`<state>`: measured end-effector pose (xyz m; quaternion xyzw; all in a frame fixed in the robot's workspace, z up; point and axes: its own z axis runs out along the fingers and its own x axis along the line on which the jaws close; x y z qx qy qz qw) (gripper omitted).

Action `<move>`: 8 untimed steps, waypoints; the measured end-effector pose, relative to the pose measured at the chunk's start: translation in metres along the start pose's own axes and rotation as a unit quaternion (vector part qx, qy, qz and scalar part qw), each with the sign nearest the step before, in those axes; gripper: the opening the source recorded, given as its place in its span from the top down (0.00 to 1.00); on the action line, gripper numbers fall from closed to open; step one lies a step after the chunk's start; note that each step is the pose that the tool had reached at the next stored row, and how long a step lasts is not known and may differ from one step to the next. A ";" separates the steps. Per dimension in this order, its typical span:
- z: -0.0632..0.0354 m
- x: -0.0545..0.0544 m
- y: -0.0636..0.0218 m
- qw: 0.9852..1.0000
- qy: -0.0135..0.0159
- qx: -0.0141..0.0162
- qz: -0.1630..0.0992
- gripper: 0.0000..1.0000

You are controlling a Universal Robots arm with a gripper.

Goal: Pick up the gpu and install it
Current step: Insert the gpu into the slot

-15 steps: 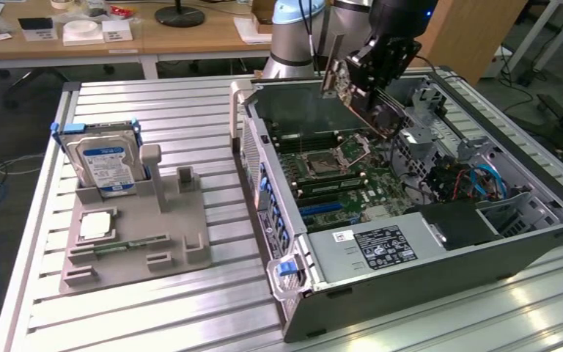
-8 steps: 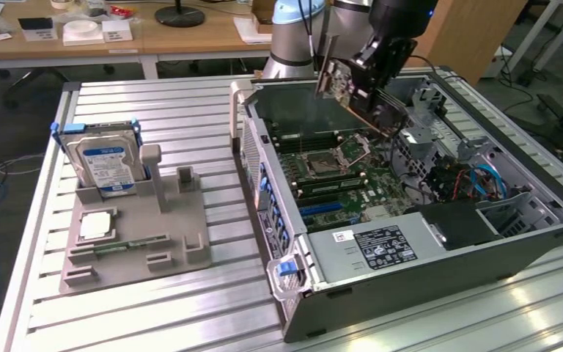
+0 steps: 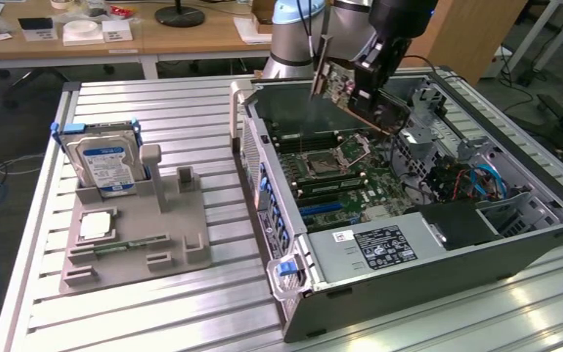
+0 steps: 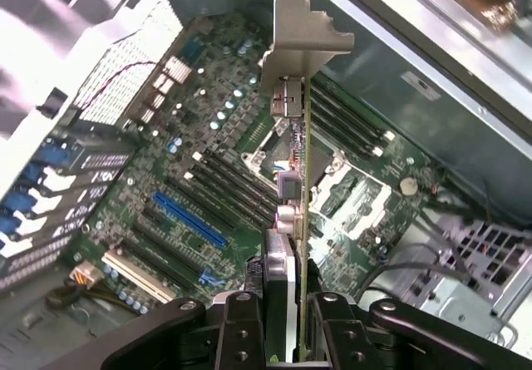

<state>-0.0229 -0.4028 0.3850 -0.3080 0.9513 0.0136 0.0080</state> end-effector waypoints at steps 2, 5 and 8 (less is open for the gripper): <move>0.0001 0.000 0.0000 1.000 0.000 0.000 -0.019 0.72; 0.0003 0.000 0.0000 0.999 0.001 -0.001 -0.045 0.72; 0.0005 0.000 0.0000 0.997 0.002 -0.002 -0.073 0.72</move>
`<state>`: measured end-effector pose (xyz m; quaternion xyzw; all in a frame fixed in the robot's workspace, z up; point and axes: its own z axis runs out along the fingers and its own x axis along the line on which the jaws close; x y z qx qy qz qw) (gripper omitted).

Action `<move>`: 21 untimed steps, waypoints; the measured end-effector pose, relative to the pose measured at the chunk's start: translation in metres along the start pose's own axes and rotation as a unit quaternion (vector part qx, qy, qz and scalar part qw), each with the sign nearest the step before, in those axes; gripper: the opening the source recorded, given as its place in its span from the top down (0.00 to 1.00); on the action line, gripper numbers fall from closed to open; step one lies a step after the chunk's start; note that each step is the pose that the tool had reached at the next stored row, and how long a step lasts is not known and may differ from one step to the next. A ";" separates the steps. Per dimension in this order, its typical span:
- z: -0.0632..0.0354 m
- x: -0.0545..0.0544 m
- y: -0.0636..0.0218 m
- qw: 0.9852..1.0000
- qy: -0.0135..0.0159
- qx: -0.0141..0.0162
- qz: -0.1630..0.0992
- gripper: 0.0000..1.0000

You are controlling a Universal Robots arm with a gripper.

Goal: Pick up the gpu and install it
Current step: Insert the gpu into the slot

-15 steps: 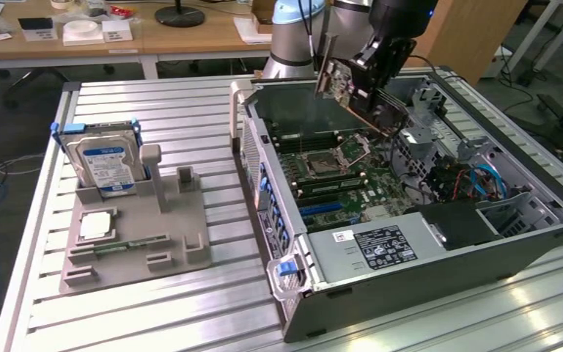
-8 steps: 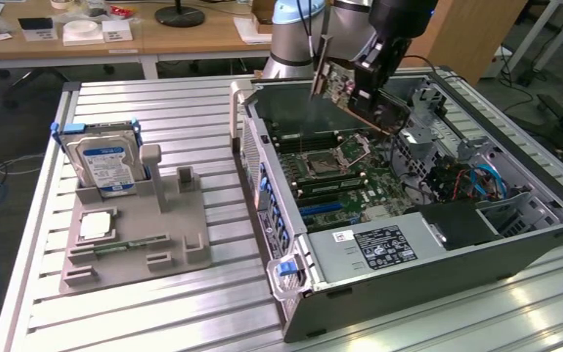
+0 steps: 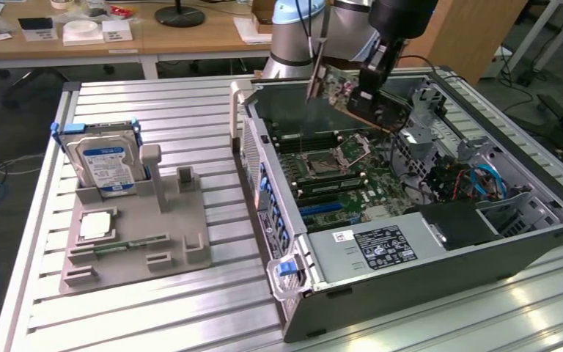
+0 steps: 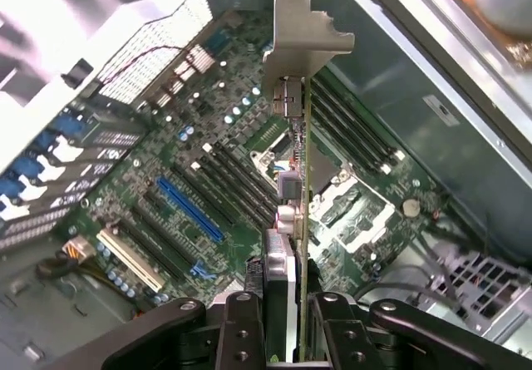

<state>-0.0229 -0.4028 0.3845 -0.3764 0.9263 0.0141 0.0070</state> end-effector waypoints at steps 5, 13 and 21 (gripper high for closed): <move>0.0005 0.000 0.0000 0.999 0.001 -0.001 -0.044 0.72; 0.0012 0.000 0.0000 0.994 0.002 -0.003 -0.111 0.72; 0.0022 0.000 0.0000 0.984 0.004 -0.004 -0.177 0.72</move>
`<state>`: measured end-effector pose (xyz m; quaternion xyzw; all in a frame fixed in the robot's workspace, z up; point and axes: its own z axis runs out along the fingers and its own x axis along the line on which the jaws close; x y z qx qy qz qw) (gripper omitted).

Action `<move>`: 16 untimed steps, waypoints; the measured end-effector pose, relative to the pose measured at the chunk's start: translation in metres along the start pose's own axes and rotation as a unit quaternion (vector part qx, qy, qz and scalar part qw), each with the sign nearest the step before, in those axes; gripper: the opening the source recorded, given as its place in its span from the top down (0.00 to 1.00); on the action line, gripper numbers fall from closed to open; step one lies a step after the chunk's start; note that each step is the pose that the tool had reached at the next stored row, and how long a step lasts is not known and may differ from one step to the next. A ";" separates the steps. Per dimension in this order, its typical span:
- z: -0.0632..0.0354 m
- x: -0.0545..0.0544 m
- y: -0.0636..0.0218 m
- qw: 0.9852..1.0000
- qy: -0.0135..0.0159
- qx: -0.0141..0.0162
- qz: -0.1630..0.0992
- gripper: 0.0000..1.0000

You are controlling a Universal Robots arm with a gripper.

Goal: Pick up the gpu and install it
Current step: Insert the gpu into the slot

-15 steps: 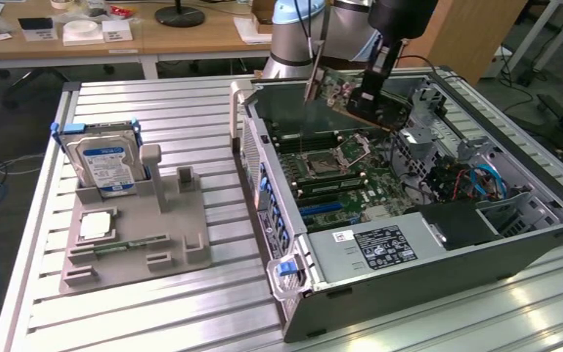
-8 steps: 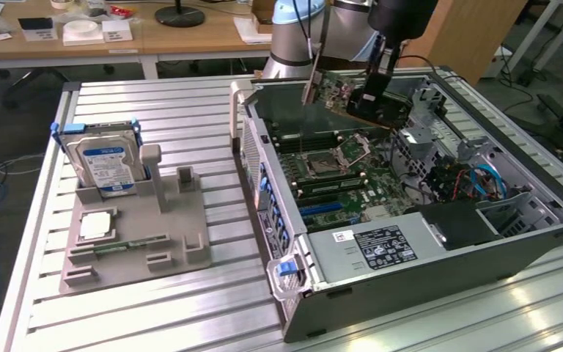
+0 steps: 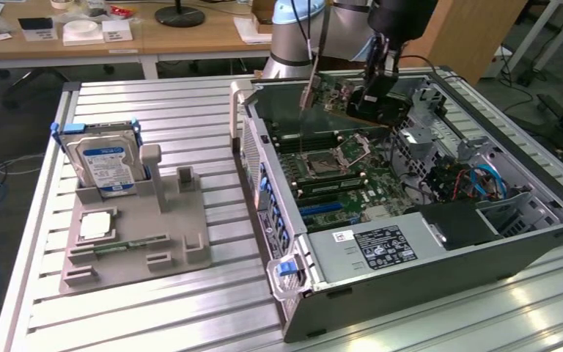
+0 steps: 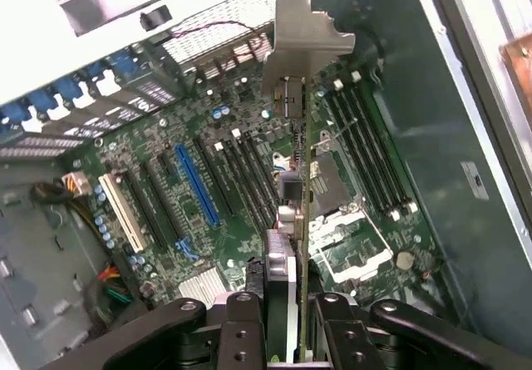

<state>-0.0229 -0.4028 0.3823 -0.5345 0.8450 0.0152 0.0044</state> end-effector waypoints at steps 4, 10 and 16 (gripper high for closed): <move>0.0009 0.000 0.0000 1.000 0.001 -0.001 -0.029 0.72; 0.0021 0.000 -0.0001 0.997 0.002 -0.002 -0.082 0.72; 0.0030 0.000 -0.0002 0.992 0.001 0.002 -0.129 0.72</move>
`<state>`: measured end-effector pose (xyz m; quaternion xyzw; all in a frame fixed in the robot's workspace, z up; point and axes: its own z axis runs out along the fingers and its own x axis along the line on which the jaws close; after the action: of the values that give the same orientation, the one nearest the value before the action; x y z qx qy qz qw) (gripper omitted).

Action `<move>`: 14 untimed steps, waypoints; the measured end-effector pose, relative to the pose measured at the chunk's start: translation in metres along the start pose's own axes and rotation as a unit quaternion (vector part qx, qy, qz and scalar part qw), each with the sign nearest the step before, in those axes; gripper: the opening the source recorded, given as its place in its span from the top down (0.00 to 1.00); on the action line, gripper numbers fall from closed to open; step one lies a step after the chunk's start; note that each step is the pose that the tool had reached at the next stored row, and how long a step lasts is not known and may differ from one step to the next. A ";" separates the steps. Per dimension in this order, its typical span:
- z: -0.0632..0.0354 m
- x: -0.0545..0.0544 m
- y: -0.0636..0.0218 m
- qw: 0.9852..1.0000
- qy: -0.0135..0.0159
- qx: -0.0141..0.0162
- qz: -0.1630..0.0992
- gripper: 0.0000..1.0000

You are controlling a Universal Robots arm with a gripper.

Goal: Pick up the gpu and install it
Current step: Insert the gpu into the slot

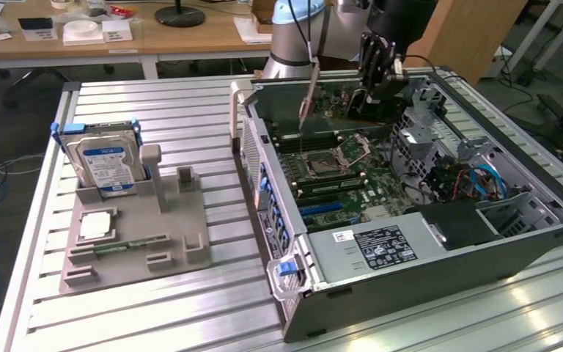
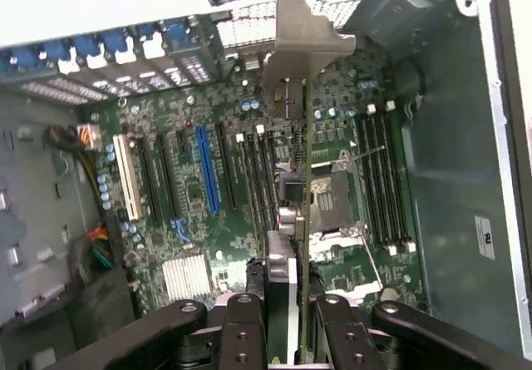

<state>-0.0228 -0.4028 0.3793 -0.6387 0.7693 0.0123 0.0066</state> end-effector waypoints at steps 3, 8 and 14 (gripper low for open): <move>0.0002 0.000 0.0001 1.000 -0.005 0.024 -0.006 0.72; 0.0064 0.000 0.0001 0.999 -0.007 0.032 -0.036 0.72; 0.0171 0.010 -0.0019 0.998 -0.007 0.030 -0.053 0.72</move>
<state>-0.0229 -0.4127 0.3619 -0.6777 0.7346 -0.0068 0.0320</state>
